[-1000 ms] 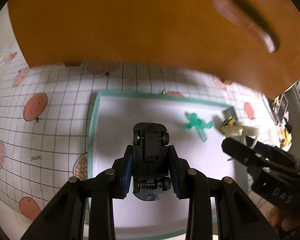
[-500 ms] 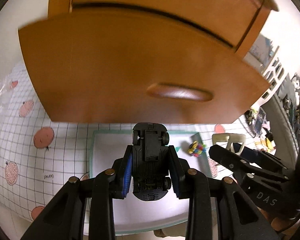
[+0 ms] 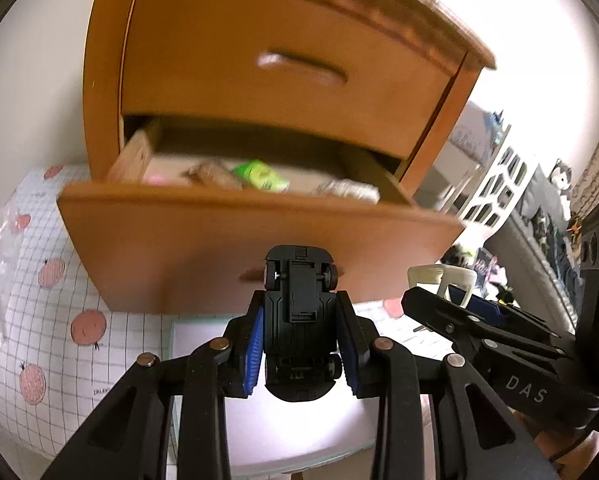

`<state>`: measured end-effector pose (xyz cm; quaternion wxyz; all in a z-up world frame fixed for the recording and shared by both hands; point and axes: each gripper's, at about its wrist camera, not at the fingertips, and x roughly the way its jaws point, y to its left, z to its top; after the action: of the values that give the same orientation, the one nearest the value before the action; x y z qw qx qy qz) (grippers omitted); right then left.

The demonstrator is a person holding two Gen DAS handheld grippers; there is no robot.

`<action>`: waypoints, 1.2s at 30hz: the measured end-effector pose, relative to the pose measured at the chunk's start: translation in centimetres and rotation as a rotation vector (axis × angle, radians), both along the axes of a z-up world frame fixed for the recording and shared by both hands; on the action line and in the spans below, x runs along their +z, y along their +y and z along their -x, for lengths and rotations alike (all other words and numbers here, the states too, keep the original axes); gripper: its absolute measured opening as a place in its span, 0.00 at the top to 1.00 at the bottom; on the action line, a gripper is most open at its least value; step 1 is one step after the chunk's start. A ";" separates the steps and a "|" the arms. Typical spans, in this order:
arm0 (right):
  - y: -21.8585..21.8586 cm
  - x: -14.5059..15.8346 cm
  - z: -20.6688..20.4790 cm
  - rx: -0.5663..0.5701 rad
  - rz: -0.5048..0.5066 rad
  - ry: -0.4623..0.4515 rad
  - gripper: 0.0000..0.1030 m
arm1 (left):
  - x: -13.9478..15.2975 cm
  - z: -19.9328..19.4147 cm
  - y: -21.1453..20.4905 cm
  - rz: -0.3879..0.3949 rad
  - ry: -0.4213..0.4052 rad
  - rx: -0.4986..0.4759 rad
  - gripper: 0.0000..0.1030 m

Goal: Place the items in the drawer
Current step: 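Lift the car and holder and carry both toward the open drawer, then lower the car and holder into the drawer and open both tools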

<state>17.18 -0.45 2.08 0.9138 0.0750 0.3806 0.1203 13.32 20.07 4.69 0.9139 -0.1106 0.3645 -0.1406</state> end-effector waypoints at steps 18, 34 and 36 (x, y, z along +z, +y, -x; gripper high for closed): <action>0.6 9.3 -2.4 -0.006 0.008 -0.161 0.45 | 7.9 -2.5 1.1 -0.011 -0.163 0.014 0.67; 2.6 8.4 -7.6 0.006 0.047 -0.047 0.45 | 5.7 -6.7 2.3 -0.002 -0.077 0.068 0.67; 2.9 8.0 -8.0 0.006 0.059 -0.036 0.45 | 5.2 -7.0 2.5 -0.006 -0.064 0.073 0.67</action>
<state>25.16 2.41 10.03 0.9220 0.0448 0.3677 0.1130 20.35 22.52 9.86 0.9298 -0.1165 0.3313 -0.1097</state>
